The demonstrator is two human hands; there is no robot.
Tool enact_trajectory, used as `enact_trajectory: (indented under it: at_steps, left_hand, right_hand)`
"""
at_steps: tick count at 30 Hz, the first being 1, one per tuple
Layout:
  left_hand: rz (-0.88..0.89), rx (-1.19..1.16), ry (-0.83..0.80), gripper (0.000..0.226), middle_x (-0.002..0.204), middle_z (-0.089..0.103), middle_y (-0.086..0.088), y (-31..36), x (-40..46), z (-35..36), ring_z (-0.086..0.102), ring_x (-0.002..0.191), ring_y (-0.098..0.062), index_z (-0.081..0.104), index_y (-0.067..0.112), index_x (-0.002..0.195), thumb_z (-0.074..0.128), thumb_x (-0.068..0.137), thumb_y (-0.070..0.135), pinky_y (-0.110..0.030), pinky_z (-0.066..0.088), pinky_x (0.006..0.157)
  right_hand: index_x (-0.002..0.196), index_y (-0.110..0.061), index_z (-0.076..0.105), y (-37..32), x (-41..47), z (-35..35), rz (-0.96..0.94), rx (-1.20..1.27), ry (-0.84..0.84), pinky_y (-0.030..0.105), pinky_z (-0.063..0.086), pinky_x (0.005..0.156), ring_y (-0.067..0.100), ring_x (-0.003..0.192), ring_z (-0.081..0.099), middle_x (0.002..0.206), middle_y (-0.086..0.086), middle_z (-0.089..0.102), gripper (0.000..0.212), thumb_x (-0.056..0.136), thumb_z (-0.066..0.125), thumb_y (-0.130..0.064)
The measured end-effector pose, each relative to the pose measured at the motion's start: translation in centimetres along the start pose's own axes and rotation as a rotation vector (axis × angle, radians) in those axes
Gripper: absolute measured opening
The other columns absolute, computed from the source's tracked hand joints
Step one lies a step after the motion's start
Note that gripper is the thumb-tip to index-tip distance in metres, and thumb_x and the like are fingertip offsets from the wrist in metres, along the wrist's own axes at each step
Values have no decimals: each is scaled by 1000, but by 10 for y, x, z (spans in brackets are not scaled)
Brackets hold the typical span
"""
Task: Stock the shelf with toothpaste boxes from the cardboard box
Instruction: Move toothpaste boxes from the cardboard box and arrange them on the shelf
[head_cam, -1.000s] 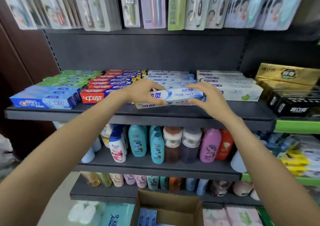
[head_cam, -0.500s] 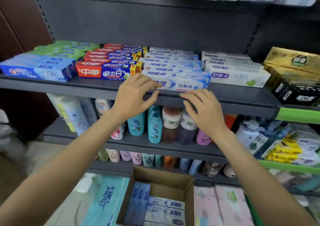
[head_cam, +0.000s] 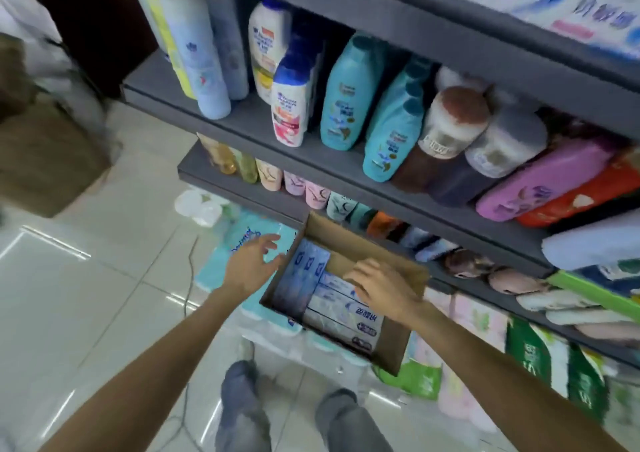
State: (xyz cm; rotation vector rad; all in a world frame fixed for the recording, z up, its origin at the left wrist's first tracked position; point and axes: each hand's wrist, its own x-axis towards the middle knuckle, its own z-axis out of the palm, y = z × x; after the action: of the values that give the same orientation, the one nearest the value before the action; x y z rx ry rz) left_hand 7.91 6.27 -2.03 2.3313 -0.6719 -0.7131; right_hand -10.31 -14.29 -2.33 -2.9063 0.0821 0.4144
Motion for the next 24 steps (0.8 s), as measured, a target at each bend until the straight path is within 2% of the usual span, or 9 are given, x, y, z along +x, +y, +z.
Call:
enact_trajectory:
  at_steps: [2,5,9,11,13,15,17,21,24]
  left_hand:
    - [-61,-5,16,42,114,64,-2,-16,10,27,60,102,-22,56,21,123,61,84,35,-34,47,88]
    - [-97,6,61,41,120,60,-4,-33,28,58,58,107,-25,55,21,126,61,87,31,-39,48,90]
    - [-98,-28,135,25,118,65,4,-48,36,82,61,106,-20,69,26,112,57,91,23,-28,46,83]
    - [-94,-18,181,23,116,66,8,-51,36,86,62,103,-17,70,27,109,57,91,21,-24,42,75]
    - [-68,27,186,23,114,67,9,-53,36,86,63,97,-16,70,29,109,57,91,23,-22,38,69]
    - [-63,31,179,23,113,67,8,-55,37,87,63,91,-16,69,30,110,57,92,25,-23,38,68]
    - [-72,9,183,23,111,67,7,-54,38,88,64,87,-16,69,29,110,56,92,25,-24,40,68]
    - [-80,-38,214,22,109,68,5,-51,32,92,65,85,-18,70,27,109,57,91,21,-32,51,74]
    - [-73,-45,230,22,108,69,3,-50,30,93,65,83,-19,70,26,109,57,92,20,-33,52,73]
  right_hand:
    - [124,-20,57,8,19,33,17,-11,-100,36,38,95,25,115,49,121,3,56,33,92,50,-19]
    - [136,-20,46,18,46,77,7,-17,-175,32,28,104,24,124,42,135,3,47,43,92,46,-15]
    - [147,-28,28,25,81,128,-5,6,-334,40,25,110,25,140,24,155,0,23,56,94,42,-18]
    - [147,-28,28,26,93,146,-42,70,-433,48,18,114,26,144,16,158,0,17,49,99,35,-23]
    - [147,-27,29,30,101,162,-108,56,-505,49,12,116,25,145,11,158,-1,15,47,101,30,-30]
    - [147,-26,30,35,105,167,-150,-30,-501,50,18,113,25,144,11,158,-2,13,46,101,30,-32]
    - [146,-26,29,38,103,164,-144,-92,-466,45,30,104,28,138,21,155,-1,16,46,101,34,-34]
    - [137,-23,35,35,100,160,-92,-131,-391,46,47,86,38,118,38,144,8,26,62,86,53,-54]
    - [135,-22,35,28,100,159,-43,-123,-376,39,51,75,38,116,37,141,9,26,64,83,64,-44]
